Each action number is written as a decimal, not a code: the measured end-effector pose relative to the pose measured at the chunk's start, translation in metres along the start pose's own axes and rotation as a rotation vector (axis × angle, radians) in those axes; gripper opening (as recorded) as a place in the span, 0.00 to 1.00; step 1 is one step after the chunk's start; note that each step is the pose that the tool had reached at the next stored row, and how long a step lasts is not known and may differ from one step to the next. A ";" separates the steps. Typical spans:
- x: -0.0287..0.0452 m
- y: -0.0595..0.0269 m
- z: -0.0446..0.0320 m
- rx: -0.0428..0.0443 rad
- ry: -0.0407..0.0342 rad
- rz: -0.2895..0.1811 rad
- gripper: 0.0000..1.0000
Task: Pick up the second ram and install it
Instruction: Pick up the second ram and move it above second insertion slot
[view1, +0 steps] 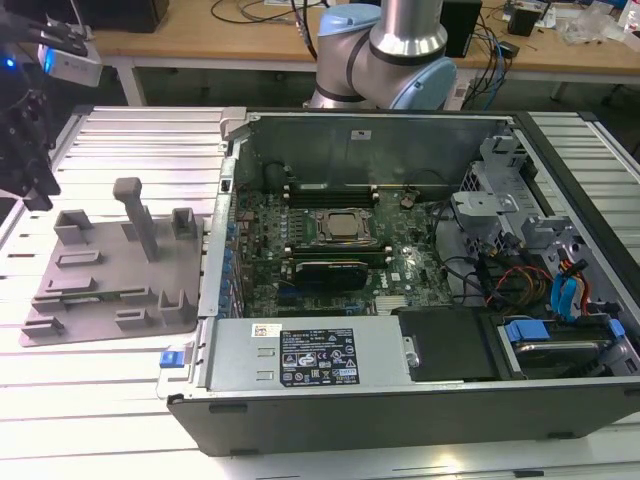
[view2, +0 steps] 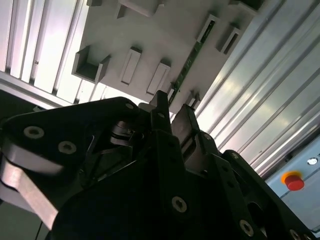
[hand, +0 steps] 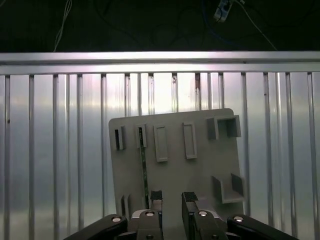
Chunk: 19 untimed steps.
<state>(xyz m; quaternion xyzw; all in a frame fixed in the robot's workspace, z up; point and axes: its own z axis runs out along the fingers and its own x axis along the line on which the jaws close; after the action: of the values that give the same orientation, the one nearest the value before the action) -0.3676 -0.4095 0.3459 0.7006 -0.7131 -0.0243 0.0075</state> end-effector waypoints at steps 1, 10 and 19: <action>0.0001 -0.0001 0.0029 0.0001 0.0000 0.000 0.28; 0.0009 -0.0013 0.0280 0.0000 0.0000 0.000 0.28; 0.0016 -0.0024 0.0540 -0.0001 0.0001 0.000 0.28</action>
<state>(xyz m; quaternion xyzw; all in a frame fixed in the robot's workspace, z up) -0.3676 -0.4099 0.2919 0.7007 -0.7130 -0.0243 0.0075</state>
